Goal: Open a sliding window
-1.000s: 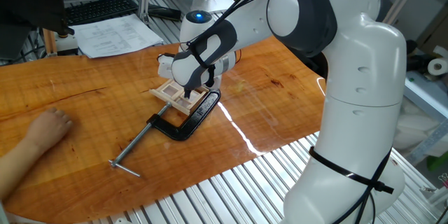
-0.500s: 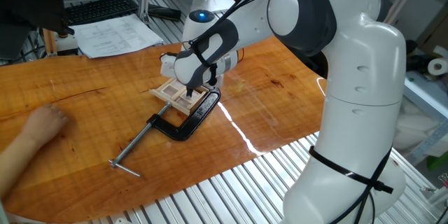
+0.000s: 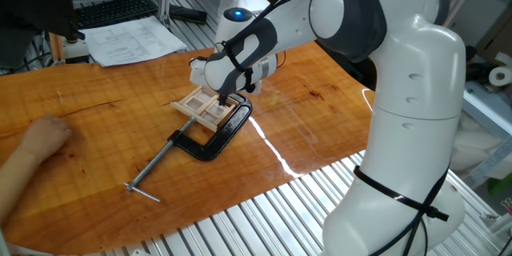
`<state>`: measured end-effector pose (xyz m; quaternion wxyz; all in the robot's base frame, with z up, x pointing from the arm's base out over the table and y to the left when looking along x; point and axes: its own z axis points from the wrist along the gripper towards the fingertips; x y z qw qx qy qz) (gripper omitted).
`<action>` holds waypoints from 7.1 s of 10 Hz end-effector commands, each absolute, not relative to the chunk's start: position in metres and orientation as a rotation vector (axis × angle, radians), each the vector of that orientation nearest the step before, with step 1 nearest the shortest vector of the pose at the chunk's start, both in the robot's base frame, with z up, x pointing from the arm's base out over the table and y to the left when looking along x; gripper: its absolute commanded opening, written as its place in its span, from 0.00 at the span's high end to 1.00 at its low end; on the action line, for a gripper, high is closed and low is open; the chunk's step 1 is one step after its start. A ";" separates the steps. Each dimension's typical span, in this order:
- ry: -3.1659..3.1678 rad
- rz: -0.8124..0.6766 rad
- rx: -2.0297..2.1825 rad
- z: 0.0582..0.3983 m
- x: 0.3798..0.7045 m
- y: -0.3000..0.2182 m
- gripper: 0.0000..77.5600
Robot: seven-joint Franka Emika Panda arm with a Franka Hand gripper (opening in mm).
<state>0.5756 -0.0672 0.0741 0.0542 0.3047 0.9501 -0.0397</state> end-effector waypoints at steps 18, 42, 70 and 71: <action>2.825 -0.101 1.024 0.070 0.556 -0.045 1.00; 2.820 -0.115 1.071 0.077 0.551 -0.017 1.00; 2.804 -0.150 0.964 0.067 0.584 -0.081 1.00; 2.804 -0.143 0.966 0.067 0.584 -0.081 1.00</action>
